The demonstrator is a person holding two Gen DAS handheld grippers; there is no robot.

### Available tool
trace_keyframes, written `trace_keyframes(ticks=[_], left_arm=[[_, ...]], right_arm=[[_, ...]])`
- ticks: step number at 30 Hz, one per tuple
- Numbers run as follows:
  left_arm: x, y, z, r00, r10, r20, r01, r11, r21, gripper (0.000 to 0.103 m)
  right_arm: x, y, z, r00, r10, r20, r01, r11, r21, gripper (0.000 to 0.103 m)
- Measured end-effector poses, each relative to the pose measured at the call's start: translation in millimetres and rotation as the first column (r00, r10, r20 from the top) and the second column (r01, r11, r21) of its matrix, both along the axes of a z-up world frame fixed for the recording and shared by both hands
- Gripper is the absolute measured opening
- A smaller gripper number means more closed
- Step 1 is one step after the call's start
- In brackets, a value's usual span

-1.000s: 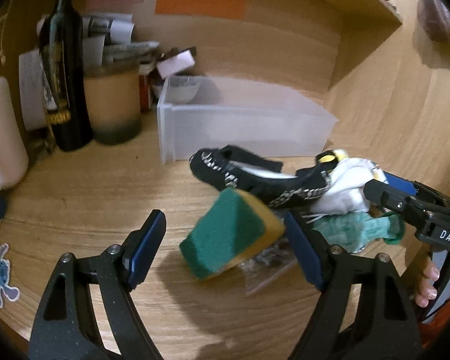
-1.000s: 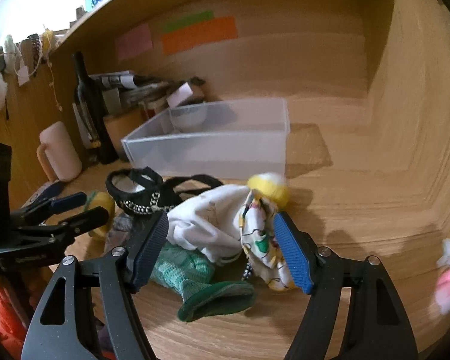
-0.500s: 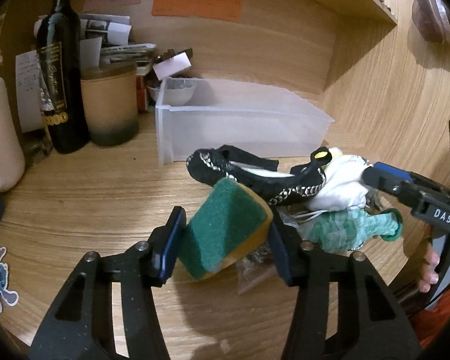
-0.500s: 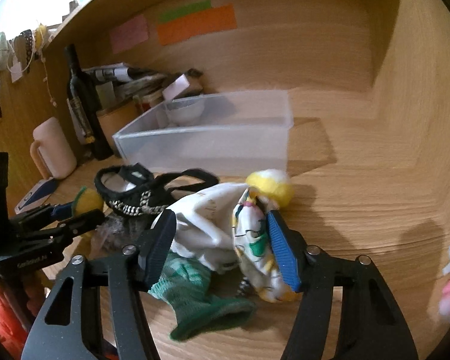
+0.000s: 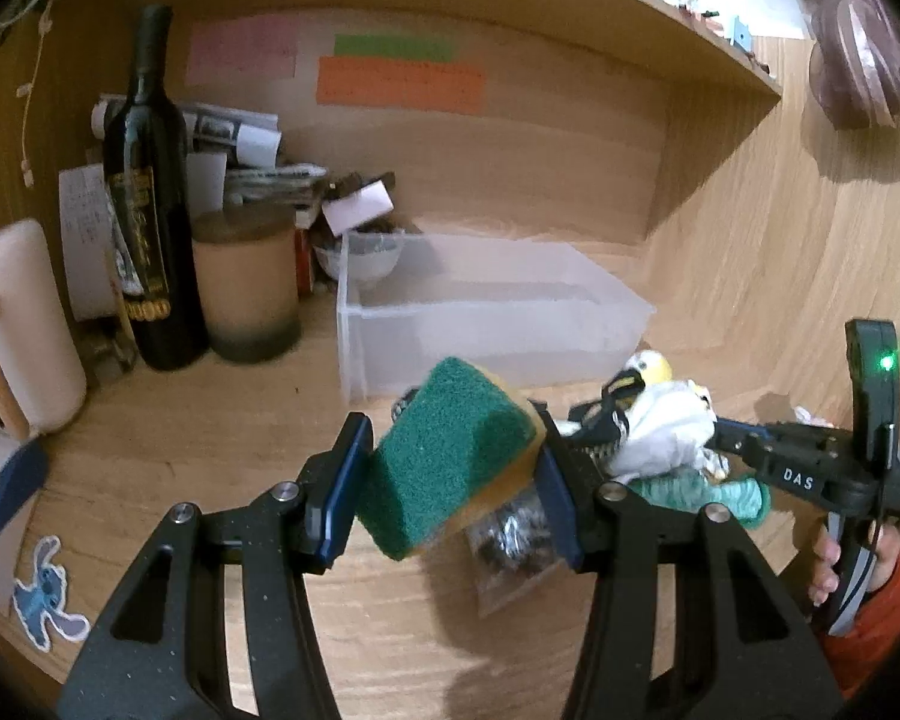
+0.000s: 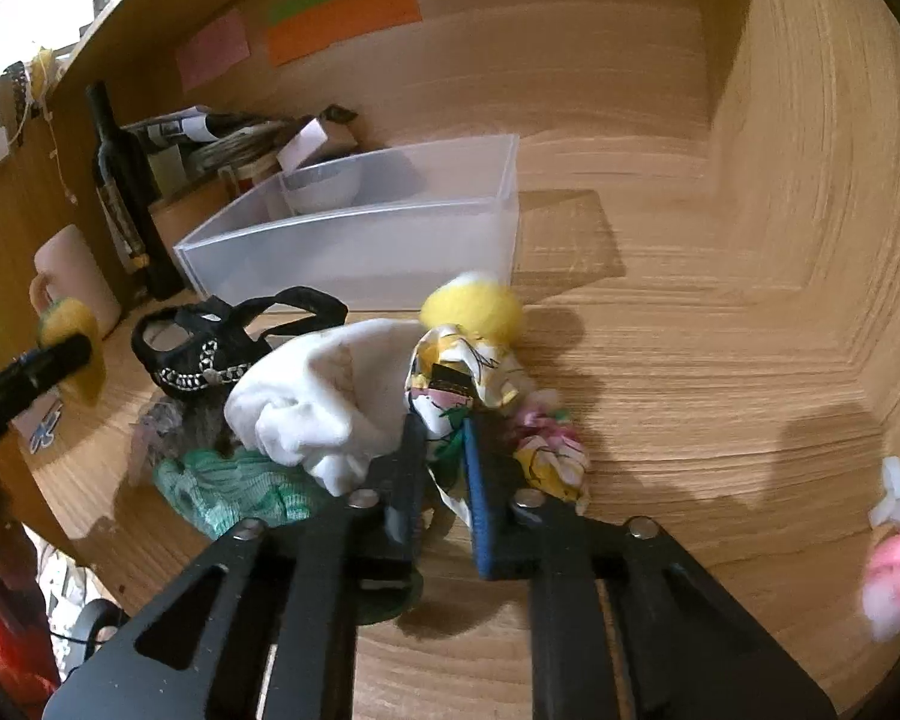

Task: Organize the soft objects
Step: 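Carry the sponge and floral cloth into the clear bin and open both tools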

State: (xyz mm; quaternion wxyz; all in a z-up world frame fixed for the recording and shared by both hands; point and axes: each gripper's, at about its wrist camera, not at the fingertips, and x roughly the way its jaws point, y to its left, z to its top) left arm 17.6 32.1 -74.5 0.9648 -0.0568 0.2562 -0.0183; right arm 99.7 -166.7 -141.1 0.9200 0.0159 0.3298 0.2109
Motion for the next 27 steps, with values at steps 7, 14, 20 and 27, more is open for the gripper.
trace_keyframes(ticks=[7,14,20,27], left_arm=[[21,13,21,0.999,0.022,0.032,-0.023,1.000,0.019,0.053],[56,25,42,0.999,0.025,0.037,-0.026,0.999,0.027,0.053],[89,33,55,0.999,0.031,0.026,-0.032,0.999,0.038,0.053],[131,34,58,0.999,0.033,-0.008,-0.033,0.997,0.074,0.053]], right_arm=[[-3,-9,21,0.998,-0.014,0.064,0.011,0.999,0.045,0.006],[0,-10,62,0.983,-0.010,0.186,0.003,0.999,0.039,0.006],[17,5,94,0.963,0.026,0.270,-0.032,0.999,0.018,0.006],[51,29,111,0.958,0.113,0.264,-0.120,0.993,0.013,0.006]])
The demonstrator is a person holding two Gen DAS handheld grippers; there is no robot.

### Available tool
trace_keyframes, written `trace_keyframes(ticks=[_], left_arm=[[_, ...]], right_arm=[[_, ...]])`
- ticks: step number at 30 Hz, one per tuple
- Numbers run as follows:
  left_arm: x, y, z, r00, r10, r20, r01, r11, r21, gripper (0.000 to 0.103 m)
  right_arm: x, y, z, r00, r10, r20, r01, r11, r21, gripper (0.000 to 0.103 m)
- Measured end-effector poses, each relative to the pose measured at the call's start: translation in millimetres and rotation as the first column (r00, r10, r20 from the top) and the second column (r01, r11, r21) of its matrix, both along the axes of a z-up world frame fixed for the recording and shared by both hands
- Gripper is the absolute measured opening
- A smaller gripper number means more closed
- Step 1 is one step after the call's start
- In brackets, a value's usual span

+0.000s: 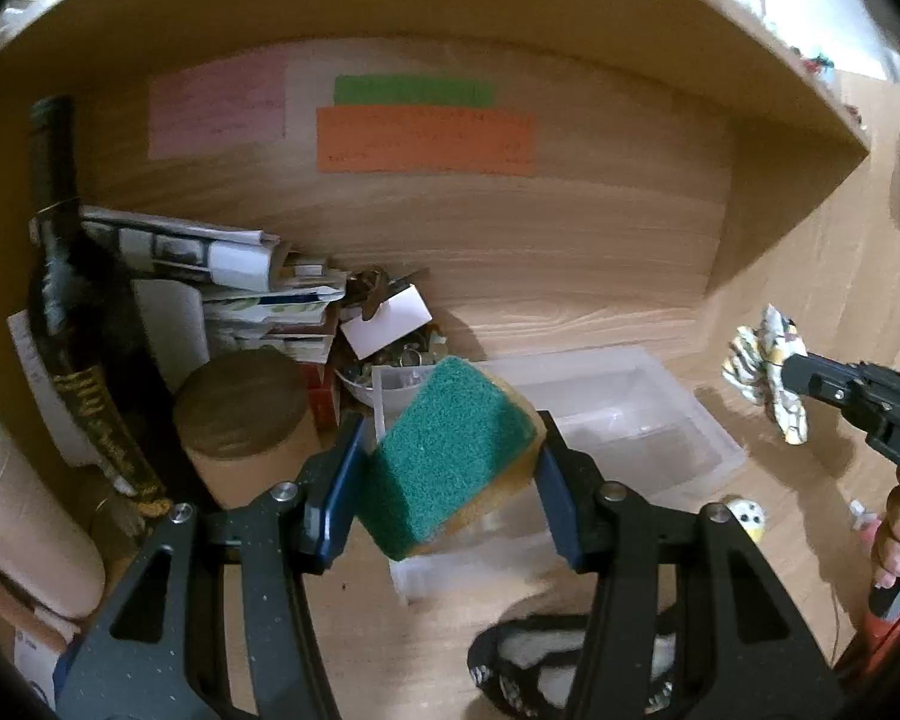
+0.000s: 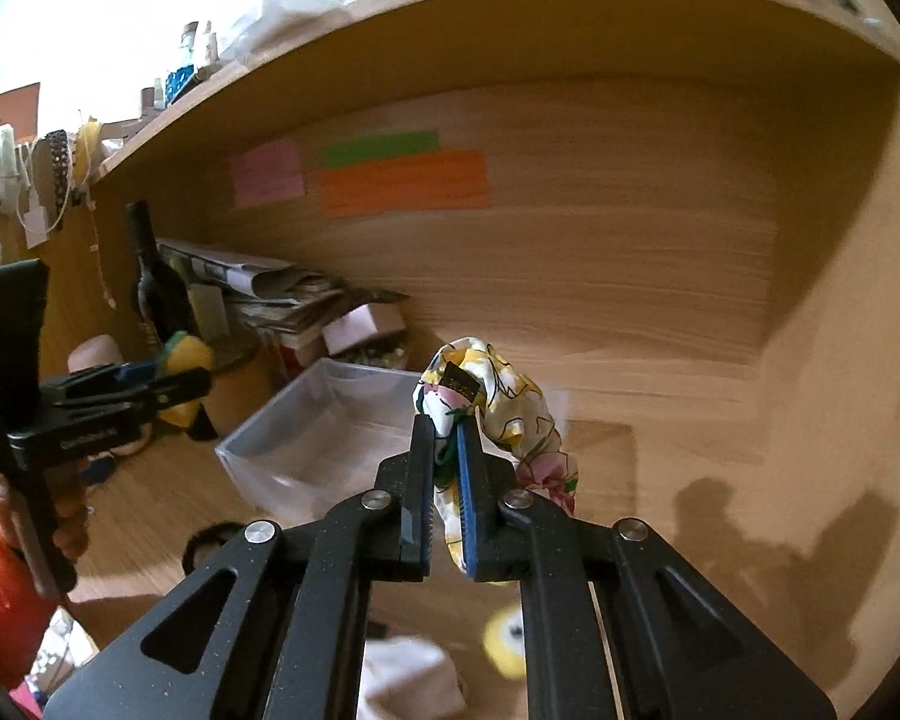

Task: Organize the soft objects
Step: 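Carry the sponge and floral cloth into the clear bin and open both tools, then grasp the yellow felt ball with the right tool while the left tool grasps the black strap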

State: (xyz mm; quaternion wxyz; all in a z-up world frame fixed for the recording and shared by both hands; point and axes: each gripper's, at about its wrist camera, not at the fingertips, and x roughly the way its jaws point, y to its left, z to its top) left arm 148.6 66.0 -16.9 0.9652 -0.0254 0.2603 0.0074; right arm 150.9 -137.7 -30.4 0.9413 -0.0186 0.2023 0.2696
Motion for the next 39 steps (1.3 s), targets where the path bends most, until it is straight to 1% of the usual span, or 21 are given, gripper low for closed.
trace_keyframes(ticks=[4,8,12,15,17,21,25,27,28,29,30,31,32,36,37,38,39], left_arm=[[21,-8,-7,0.999,-0.012,-0.033,0.013,0.999,0.046,0.053],[43,-16,-21,0.994,-0.029,-0.104,0.037,0.997,0.072,0.053],[63,-19,-34,0.983,-0.047,-0.178,0.060,0.996,0.072,0.053],[78,-19,-47,0.967,-0.069,-0.245,0.083,0.995,0.047,0.053],[85,-21,-55,0.959,-0.075,-0.273,0.092,0.995,0.047,0.053],[91,-27,-65,0.953,-0.072,-0.293,0.100,0.992,0.082,0.054],[91,-33,-68,0.950,-0.080,-0.303,0.118,0.987,0.108,0.062],[91,-33,-66,0.951,-0.083,-0.299,0.121,0.987,0.110,0.066],[90,-33,-65,0.952,-0.083,-0.295,0.120,0.987,0.109,0.069],[91,-32,-65,0.953,-0.083,-0.291,0.118,0.987,0.107,0.072],[89,-31,-62,0.955,-0.083,-0.285,0.116,0.988,0.102,0.073],[87,-28,-59,0.957,-0.084,-0.279,0.114,0.989,0.094,0.074],[83,-27,-56,0.959,-0.087,-0.271,0.112,0.990,0.080,0.075],[70,-16,-40,0.970,-0.082,-0.228,0.091,0.995,0.033,0.091],[67,-15,-37,0.973,-0.080,-0.215,0.087,0.996,0.027,0.095],[62,-13,-34,0.976,-0.078,-0.202,0.084,0.996,0.023,0.098],[56,-12,-30,0.979,-0.076,-0.187,0.082,0.996,0.023,0.099]], right_arm=[[22,25,-5,1.000,0.014,-0.018,-0.015,0.998,-0.059,0.006],[43,43,-17,0.996,0.036,-0.078,-0.043,0.994,-0.096,0.006],[61,61,-33,0.990,0.043,-0.136,-0.063,0.987,-0.148,0.006],[72,71,-45,0.981,0.053,-0.188,-0.088,0.980,-0.180,0.007],[77,77,-52,0.975,0.050,-0.216,-0.095,0.974,-0.204,0.007],[85,82,-63,0.962,0.054,-0.267,-0.119,0.966,-0.231,0.007],[90,85,-70,0.952,0.049,-0.301,-0.129,0.959,-0.252,0.007],[89,84,-71,0.949,0.050,-0.310,-0.132,0.959,-0.252,0.011],[89,83,-70,0.950,0.049,-0.309,-0.131,0.960,-0.249,0.017],[88,82,-69,0.951,0.048,-0.304,-0.128,0.960,-0.248,0.025],[86,81,-67,0.954,0.046,-0.297,-0.123,0.961,-0.248,0.030],[84,80,-64,0.958,0.046,-0.282,-0.119,0.962,-0.247,0.040],[82,79,-62,0.962,0.045,-0.269,-0.114,0.963,-0.245,0.048],[68,71,-45,0.979,0.030,-0.200,-0.078,0.969,-0.234,0.051],[66,69,-42,0.981,0.028,-0.191,-0.072,0.971,-0.227,0.055],[61,63,-36,0.984,0.025,-0.175,-0.062,0.975,-0.212,0.061],[57,59,-32,0.987,0.021,-0.160,-0.053,0.978,-0.201,0.064]])
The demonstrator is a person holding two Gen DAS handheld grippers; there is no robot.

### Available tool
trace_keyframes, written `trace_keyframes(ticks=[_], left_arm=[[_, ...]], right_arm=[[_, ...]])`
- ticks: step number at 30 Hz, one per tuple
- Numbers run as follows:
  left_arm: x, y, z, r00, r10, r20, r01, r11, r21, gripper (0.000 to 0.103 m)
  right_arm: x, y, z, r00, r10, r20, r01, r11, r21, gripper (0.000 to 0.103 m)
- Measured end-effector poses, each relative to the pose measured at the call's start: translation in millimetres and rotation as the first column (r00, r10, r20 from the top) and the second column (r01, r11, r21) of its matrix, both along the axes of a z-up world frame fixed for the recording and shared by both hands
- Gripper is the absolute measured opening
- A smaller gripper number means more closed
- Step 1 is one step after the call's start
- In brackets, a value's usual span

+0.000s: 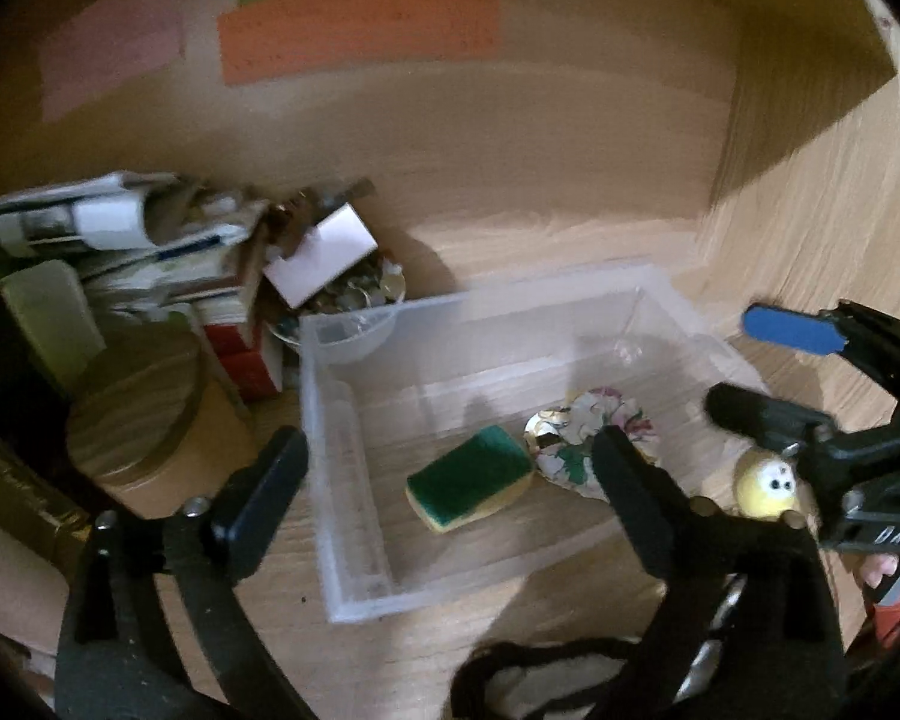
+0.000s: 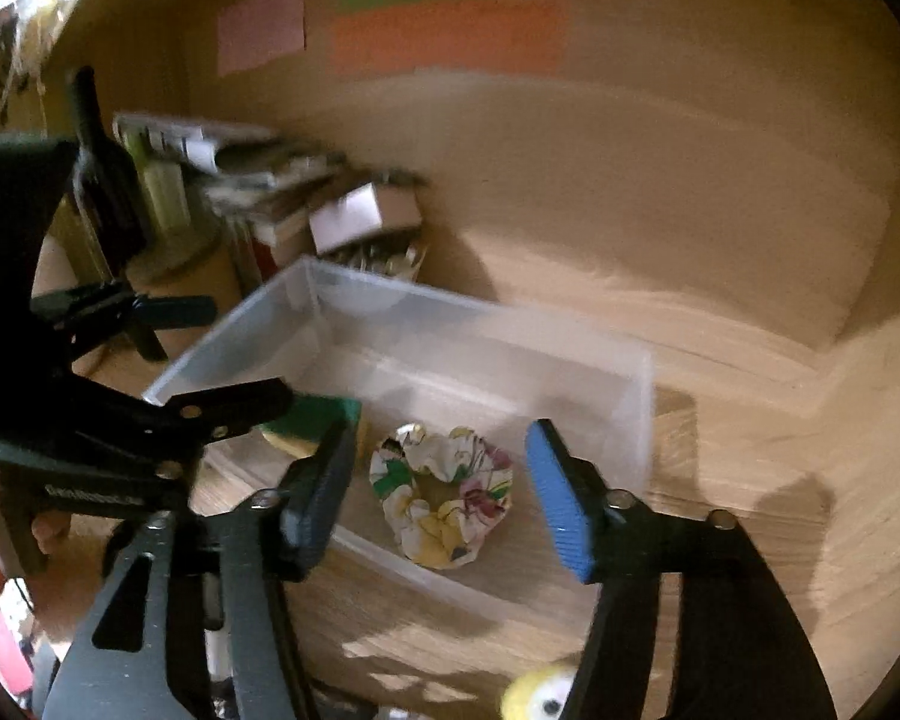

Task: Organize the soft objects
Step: 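Grasp the yellow felt ball with the right tool while the left tool grasps the black strap, then carry the felt ball and black strap into the clear bin and release both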

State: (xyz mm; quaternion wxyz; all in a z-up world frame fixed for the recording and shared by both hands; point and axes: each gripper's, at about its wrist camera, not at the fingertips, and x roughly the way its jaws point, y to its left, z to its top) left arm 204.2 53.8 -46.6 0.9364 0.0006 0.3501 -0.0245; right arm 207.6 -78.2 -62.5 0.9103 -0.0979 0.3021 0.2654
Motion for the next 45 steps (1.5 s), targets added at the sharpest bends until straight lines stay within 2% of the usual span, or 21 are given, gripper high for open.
trace_keyframes(ticks=[5,9,15,22,24,26,28,30,32,34,38,41,45], left_arm=[[-26,5,4,1.000,0.008,0.031,-0.008,1.000,0.006,0.101],[-46,8,-4,1.000,0.011,0.028,-0.011,1.000,0.009,0.102],[-65,8,-29,0.999,-0.019,-0.036,0.019,1.000,-0.004,0.102],[-72,-1,-60,0.993,-0.044,-0.111,0.043,0.999,-0.013,0.101],[-72,-2,-64,0.991,-0.053,-0.119,0.049,0.998,-0.032,0.095],[-71,-4,-67,0.988,-0.073,-0.134,0.066,0.996,-0.055,0.083],[-70,-4,-70,0.986,-0.086,-0.143,0.075,0.994,-0.083,0.080],[-69,-5,-73,0.984,-0.095,-0.151,0.080,0.992,-0.100,0.072],[-66,-6,-76,0.980,-0.115,-0.165,0.096,0.988,-0.120,0.056],[-66,-10,-78,0.977,-0.129,-0.172,0.107,0.986,-0.128,0.048],[-69,-16,-72,0.984,-0.107,-0.141,0.098,0.993,-0.071,0.030],[-72,-17,-64,0.989,-0.104,-0.110,0.098,0.994,-0.053,0.023],[-81,-19,-47,0.993,-0.103,-0.049,0.103,0.995,-0.014,0.020]], right_arm=[[-27,-24,18,0.995,-0.043,0.093,0.039,0.998,0.045,0.079],[-43,-40,19,0.988,-0.079,0.132,0.073,0.996,0.049,0.082],[-55,-63,-1,0.985,-0.138,0.108,0.136,0.990,0.021,0.082],[-55,-88,-37,0.981,-0.192,-0.005,0.192,0.981,-0.002,0.082],[-49,-90,-45,0.980,-0.194,-0.045,0.194,0.981,-0.004,0.082],[-43,-89,-52,0.978,-0.191,-0.083,0.191,0.982,-0.008,0.081],[-38,-88,-59,0.976,-0.189,-0.112,0.188,0.982,-0.014,0.079],[-34,-87,-64,0.973,-0.189,-0.133,0.187,0.982,-0.025,0.070],[-31,-85,-69,0.972,-0.173,-0.159,0.171,0.985,-0.028,0.055],[-34,-83,-72,0.973,-0.158,-0.172,0.154,0.988,-0.032,0.044],[-38,-80,-74,0.978,-0.150,-0.143,0.145,0.989,-0.041,0.041],[-43,-81,-71,0.982,-0.152,-0.116,0.149,0.988,-0.034,0.040],[-48,-86,-61,0.984,-0.160,-0.083,0.160,0.987,-0.011,0.040]])
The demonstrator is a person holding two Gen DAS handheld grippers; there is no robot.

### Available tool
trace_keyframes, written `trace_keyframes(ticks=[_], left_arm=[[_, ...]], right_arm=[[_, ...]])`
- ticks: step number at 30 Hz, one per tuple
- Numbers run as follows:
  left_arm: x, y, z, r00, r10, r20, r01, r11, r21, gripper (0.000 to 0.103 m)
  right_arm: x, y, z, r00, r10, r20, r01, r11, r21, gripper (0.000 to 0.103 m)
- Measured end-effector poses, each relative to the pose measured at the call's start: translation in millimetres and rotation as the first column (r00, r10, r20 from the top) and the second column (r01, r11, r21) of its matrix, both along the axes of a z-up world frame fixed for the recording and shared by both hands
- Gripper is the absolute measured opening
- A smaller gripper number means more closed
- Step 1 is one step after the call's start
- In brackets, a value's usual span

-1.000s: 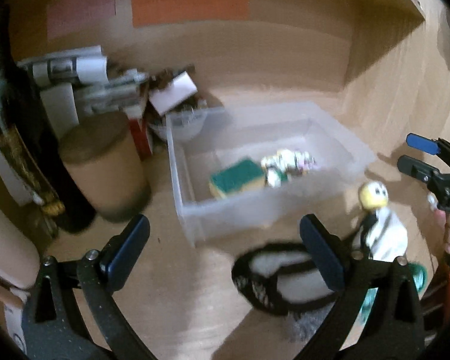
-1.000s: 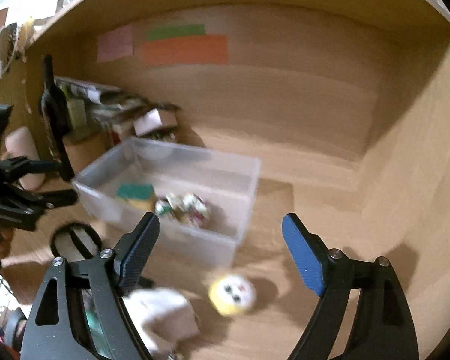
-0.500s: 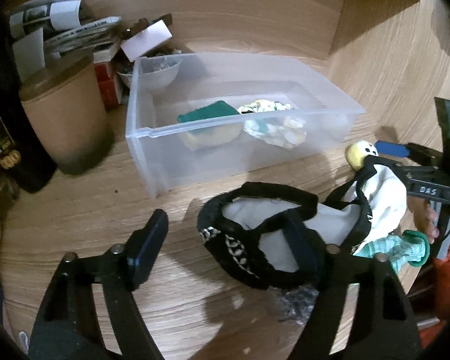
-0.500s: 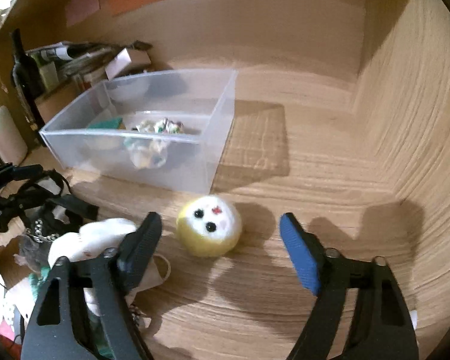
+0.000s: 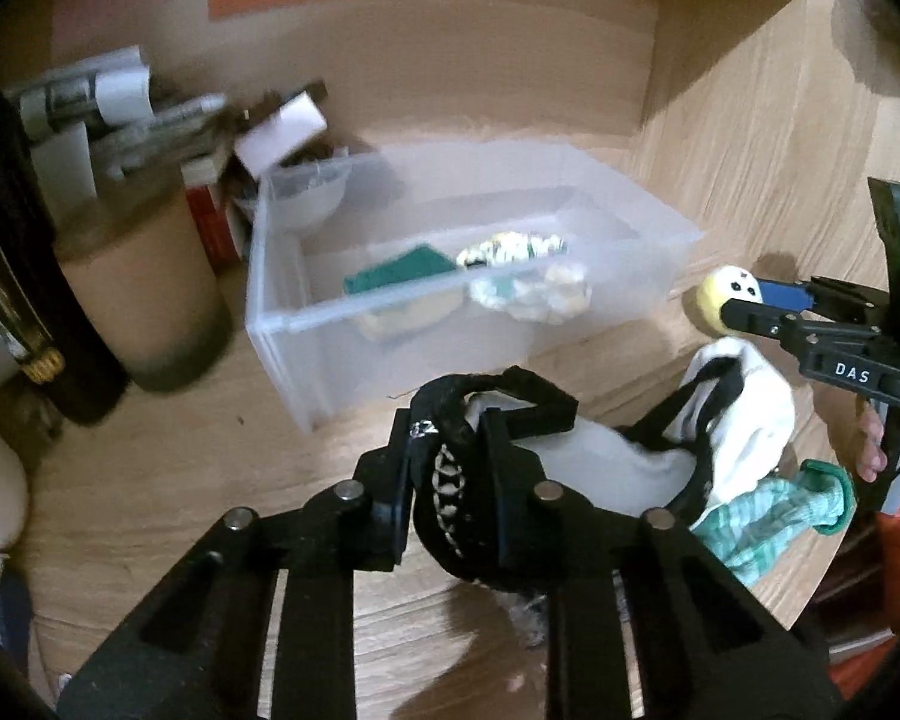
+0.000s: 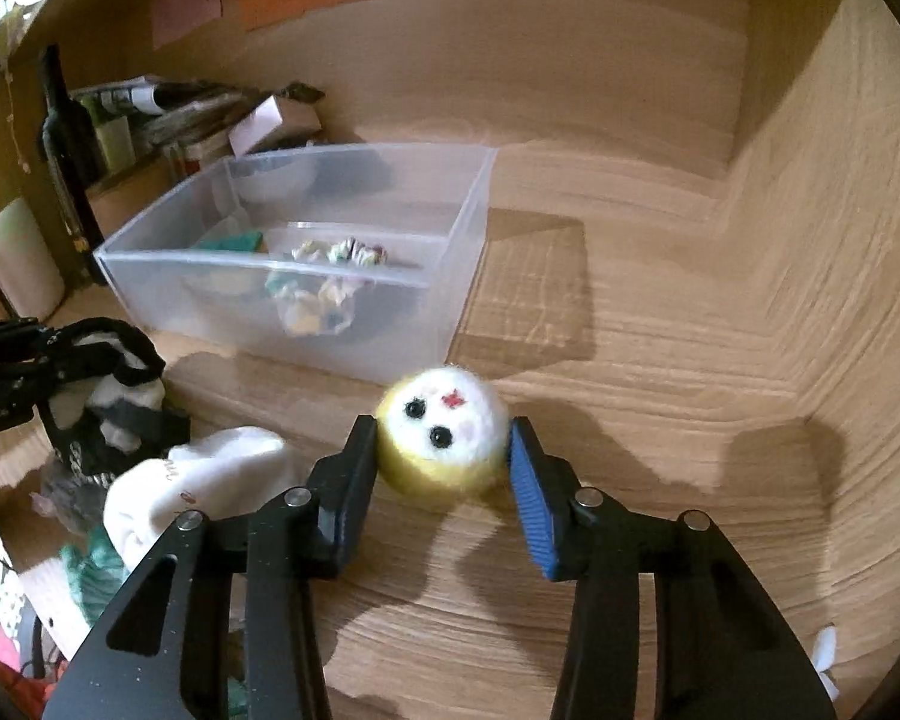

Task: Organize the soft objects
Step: 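Carry the felt ball and black strap into the clear bin and release both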

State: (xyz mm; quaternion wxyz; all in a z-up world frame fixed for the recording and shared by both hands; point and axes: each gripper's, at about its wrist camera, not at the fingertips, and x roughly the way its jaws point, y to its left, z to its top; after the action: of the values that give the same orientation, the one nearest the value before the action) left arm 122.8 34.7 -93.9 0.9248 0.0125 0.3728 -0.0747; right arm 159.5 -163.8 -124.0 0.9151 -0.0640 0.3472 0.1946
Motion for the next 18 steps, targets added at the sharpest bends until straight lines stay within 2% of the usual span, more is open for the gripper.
trace_keyframes(ticks=[10,18], left_arm=[[-1,5,51,0.992,0.000,0.128,0.000,1.000,-0.004,0.020],[8,7,90,0.969,0.049,0.241,-0.048,0.999,-0.012,0.020]], right_arm=[[-15,-1,43,0.990,0.017,0.137,-0.025,0.998,0.060,0.040],[-17,14,71,0.975,0.056,0.214,-0.081,0.991,0.109,0.040]])
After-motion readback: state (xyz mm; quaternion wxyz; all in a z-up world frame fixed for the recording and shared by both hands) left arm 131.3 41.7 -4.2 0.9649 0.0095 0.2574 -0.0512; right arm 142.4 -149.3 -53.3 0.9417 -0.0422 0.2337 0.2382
